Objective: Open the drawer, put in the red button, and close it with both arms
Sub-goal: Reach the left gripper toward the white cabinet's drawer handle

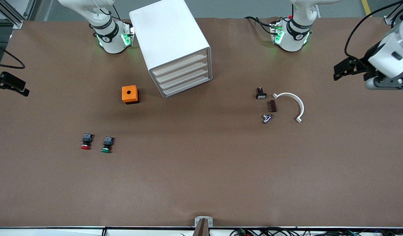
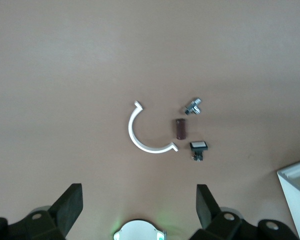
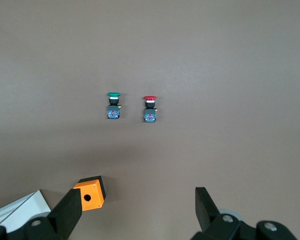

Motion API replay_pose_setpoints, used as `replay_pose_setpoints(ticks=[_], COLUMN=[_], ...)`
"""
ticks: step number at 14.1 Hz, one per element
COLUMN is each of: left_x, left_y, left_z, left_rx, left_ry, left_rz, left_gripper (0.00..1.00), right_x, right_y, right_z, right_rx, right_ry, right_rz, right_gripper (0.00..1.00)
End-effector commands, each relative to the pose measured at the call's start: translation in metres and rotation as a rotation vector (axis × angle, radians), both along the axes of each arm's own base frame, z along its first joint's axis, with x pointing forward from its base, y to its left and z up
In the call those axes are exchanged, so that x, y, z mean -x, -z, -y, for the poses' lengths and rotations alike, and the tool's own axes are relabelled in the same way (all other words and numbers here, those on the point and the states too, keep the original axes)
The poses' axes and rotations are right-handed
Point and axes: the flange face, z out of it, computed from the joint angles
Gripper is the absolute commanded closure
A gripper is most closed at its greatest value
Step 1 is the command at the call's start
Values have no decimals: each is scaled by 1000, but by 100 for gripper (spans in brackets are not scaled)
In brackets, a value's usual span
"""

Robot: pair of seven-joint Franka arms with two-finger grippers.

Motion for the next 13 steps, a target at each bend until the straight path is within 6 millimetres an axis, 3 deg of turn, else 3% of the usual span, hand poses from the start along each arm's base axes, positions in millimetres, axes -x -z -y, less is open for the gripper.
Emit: replay_pose_setpoints(ticks=[1, 3, 5, 8, 13], left_x=[-5, -15, -22, -31, -26], left_y=[23, 54, 96, 142, 186], left_z=[40, 57, 87, 123, 202], left_rx=[73, 202, 293, 417, 560], left_ry=[57, 42, 60, 85, 155], left_rz=[-71, -161, -259, -344, -379], left_gripper=[0, 0, 0, 0, 0], right_x=[-1, -1, 0, -4, -33], right_y=[-3, -3, -2, 5, 64], right_z=[4, 5, 10, 15, 10], right_rx=[13, 24, 23, 24, 29], right_ry=[-3, 1, 11, 20, 8], right_rz=[-1, -4, -7, -16, -111], right_gripper=[0, 0, 0, 0, 0])
